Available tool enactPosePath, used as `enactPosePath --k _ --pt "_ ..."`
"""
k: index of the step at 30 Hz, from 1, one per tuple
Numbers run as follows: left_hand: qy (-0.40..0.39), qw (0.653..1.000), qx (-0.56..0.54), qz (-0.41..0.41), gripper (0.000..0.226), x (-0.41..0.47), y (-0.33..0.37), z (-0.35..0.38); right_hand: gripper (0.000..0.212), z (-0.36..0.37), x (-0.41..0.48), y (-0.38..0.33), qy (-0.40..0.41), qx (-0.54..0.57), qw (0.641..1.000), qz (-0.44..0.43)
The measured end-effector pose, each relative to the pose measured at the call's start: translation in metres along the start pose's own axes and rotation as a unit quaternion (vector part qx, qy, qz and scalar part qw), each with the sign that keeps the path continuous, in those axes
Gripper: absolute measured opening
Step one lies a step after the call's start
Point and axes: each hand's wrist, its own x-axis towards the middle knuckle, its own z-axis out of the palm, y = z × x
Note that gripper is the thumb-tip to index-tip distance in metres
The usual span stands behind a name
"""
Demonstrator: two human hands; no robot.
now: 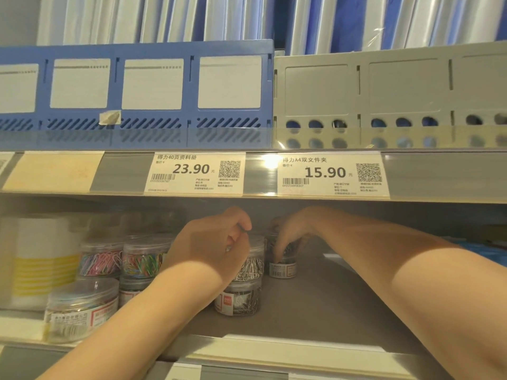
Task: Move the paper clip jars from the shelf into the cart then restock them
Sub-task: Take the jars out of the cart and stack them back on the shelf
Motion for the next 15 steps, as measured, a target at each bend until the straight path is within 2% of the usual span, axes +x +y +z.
enactPosePath --k 3,8,15 --pt "-0.003 1.0 -0.007 0.007 0.026 0.0002 -0.0012 0.0007 0.071 -0.0002 -0.0026 0.0029 -0.003 0.02 1.0 -0.005" --pt "0.005 1.0 -0.018 0.014 0.023 0.0001 -0.0022 0.0019 0.052 0.0 -0.0017 0.0037 -0.018 0.026 0.999 0.003" --pt "0.012 0.999 -0.021 0.024 0.027 0.0007 -0.0031 0.002 0.061 0.0012 -0.0034 0.0036 0.0 0.017 1.0 0.002"
